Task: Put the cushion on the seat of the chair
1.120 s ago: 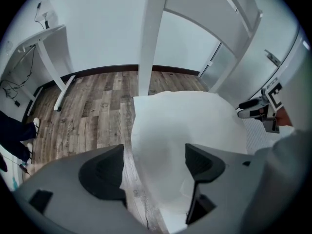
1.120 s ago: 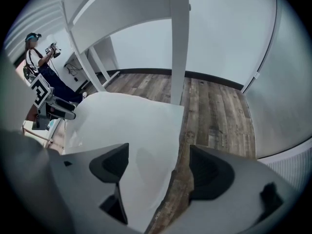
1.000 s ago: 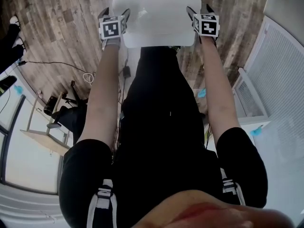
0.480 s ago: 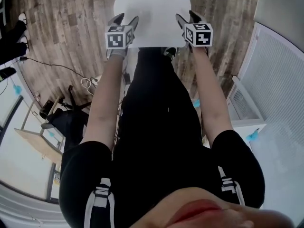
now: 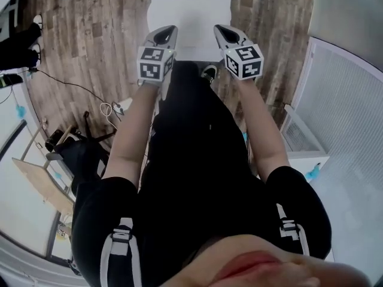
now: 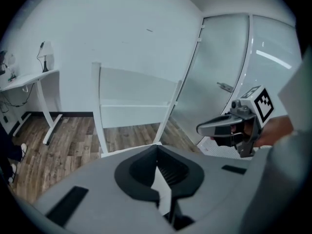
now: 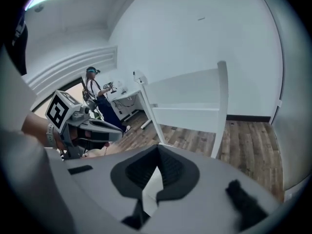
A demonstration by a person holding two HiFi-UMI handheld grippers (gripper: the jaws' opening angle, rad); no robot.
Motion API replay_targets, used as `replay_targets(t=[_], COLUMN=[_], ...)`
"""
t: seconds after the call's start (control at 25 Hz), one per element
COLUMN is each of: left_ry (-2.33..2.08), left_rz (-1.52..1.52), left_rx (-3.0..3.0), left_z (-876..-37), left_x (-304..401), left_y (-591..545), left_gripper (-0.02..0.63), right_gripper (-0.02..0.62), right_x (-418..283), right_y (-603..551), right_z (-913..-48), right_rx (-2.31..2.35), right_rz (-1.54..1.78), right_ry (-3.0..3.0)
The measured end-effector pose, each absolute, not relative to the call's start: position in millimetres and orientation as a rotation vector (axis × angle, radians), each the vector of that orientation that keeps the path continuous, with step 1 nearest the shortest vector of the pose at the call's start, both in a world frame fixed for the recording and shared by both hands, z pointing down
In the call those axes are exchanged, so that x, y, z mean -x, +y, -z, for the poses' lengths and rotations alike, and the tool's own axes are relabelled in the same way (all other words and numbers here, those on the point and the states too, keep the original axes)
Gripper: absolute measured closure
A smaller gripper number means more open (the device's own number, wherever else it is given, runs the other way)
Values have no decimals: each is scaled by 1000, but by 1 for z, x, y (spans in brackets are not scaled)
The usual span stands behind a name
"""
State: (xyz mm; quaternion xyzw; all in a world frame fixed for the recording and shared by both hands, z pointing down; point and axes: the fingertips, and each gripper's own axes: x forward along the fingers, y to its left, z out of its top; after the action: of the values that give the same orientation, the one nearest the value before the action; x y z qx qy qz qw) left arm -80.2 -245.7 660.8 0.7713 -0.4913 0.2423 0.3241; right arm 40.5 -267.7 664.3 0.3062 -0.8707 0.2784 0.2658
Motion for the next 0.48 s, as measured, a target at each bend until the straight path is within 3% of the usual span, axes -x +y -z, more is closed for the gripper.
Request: replay_targets(t=[0.48], left_ry=[-1203], left_rz=[-434], left_rx=[-2396], left_z=[-446], left_x=[46], left_y=[-219], left_gripper=[595], right_gripper=[580], right_x=[-9], right_y=[-229], right_z=[-443], right_rx=[-655], right_rz=[-470], right_ry=[-2674])
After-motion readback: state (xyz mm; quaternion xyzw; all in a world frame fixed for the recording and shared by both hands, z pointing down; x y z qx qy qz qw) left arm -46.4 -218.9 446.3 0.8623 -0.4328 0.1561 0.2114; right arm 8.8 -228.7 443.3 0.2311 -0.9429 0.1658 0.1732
